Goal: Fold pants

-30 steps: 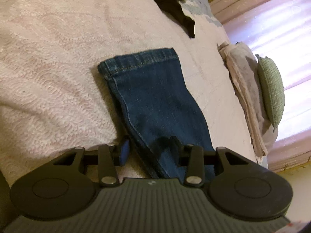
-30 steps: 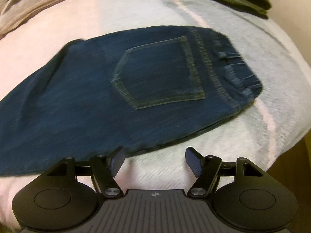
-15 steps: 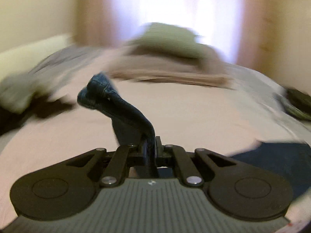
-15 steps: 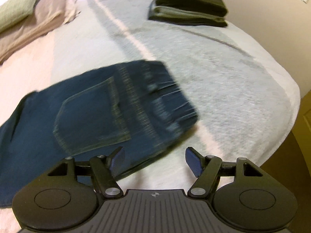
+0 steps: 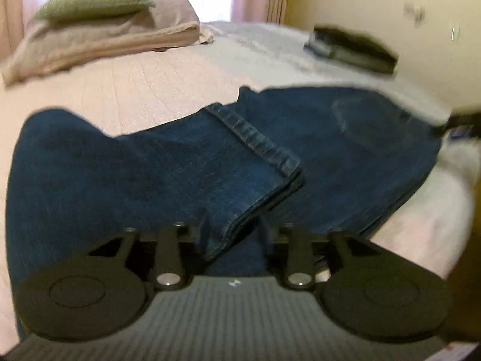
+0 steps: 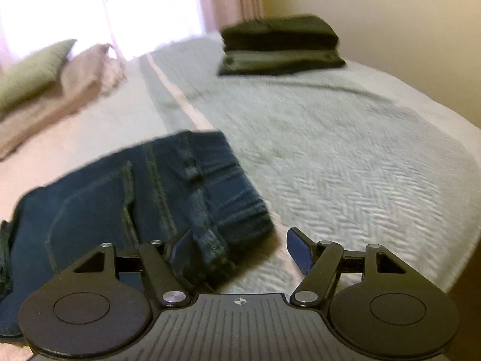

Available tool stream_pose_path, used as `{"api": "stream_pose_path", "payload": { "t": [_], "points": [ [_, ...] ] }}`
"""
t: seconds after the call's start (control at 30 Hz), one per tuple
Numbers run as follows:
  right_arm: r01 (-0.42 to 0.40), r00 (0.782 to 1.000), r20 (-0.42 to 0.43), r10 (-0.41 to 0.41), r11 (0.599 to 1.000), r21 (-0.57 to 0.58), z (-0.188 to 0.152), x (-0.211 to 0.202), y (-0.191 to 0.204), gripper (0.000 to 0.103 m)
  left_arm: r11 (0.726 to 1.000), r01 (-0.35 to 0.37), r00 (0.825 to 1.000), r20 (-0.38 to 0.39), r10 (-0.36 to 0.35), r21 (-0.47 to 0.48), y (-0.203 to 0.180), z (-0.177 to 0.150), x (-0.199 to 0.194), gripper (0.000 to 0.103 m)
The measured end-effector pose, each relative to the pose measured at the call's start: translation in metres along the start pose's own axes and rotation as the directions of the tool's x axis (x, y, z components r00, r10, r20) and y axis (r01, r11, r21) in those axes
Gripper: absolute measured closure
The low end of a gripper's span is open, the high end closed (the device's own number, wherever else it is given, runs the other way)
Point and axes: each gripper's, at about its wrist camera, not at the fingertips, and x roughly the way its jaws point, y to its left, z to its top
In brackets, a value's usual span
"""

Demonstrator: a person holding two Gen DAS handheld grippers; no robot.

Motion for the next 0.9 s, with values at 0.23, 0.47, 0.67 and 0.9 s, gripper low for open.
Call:
{"api": "stream_pose_path", "payload": {
  "t": [0.23,0.47,0.67,0.9],
  "points": [
    [-0.271,0.958,0.113,0.264,0.961,0.054,-0.021,-0.031,0.015,0.037,0.999,-0.028,0.99,0.135,0.034,-0.046,0.005,-0.01,-0.066,0.069],
    [-0.609,0.714,-0.12,0.69,0.696,0.38,-0.028,0.005,0.092,0.041,0.903,-0.233,0.962,0.053,0.269,-0.362,0.074,-0.012,-0.118,0.067],
    [-0.568,0.633,-0.255,0.731,0.662,0.489,-0.051,0.047,0.165,0.063,0.794,-0.339,0.938,-0.119,0.324,-0.504,0.122,-0.042,-0.131,0.065],
    [-0.434,0.701,-0.332,0.631,0.747,0.504,-0.058,0.081,0.206,0.078,0.801,-0.307,0.951,-0.131,0.28,-0.514,0.141,-0.025,-0.115,0.065]
  ]
}}
